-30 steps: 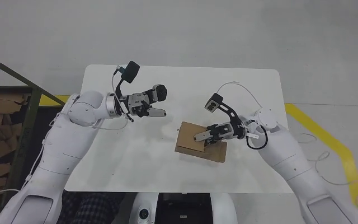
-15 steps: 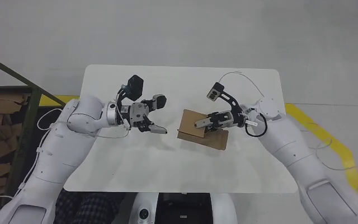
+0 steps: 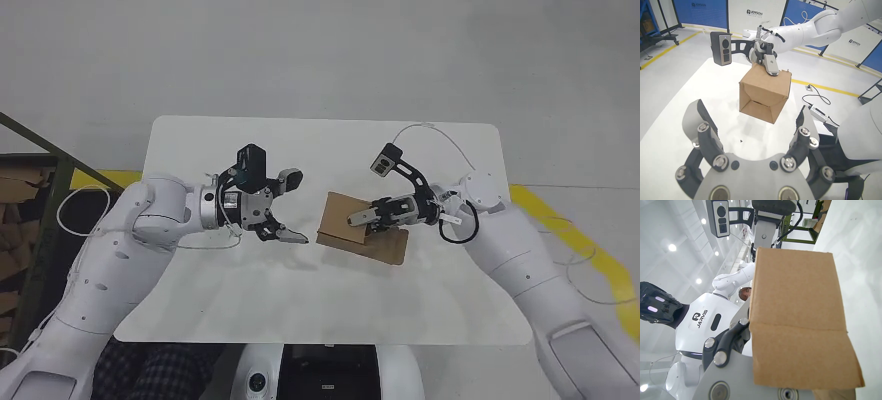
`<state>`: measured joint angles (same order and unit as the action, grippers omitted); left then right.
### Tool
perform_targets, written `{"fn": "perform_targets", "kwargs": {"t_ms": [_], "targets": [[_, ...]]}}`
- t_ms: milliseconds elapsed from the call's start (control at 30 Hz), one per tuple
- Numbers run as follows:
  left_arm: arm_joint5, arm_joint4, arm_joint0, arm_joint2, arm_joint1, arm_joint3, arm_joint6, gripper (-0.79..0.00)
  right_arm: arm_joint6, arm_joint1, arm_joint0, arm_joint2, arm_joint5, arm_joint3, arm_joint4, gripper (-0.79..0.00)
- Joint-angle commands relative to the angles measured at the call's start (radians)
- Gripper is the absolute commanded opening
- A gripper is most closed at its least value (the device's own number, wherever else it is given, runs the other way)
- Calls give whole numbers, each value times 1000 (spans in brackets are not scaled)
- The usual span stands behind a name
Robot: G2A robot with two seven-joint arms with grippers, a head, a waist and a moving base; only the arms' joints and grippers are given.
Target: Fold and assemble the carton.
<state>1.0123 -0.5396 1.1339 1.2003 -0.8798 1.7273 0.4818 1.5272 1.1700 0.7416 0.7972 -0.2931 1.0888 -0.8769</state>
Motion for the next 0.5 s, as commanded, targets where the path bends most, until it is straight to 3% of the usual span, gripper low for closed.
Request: {"fn": "perform_targets", "kwargs": {"t_ms": [0,200,467], "targets": [[0,-1,0,0,0,0,-2,0,0,0,0,0,0,0,0,-785],[-32,-114,0,20,-3,28,-44,0,-12,-1,22,11,7,29,13,-785],[0,-380,41,30,-18,-28,-345,0,9,27,-2,-35,9,16,-3,-785]]}}
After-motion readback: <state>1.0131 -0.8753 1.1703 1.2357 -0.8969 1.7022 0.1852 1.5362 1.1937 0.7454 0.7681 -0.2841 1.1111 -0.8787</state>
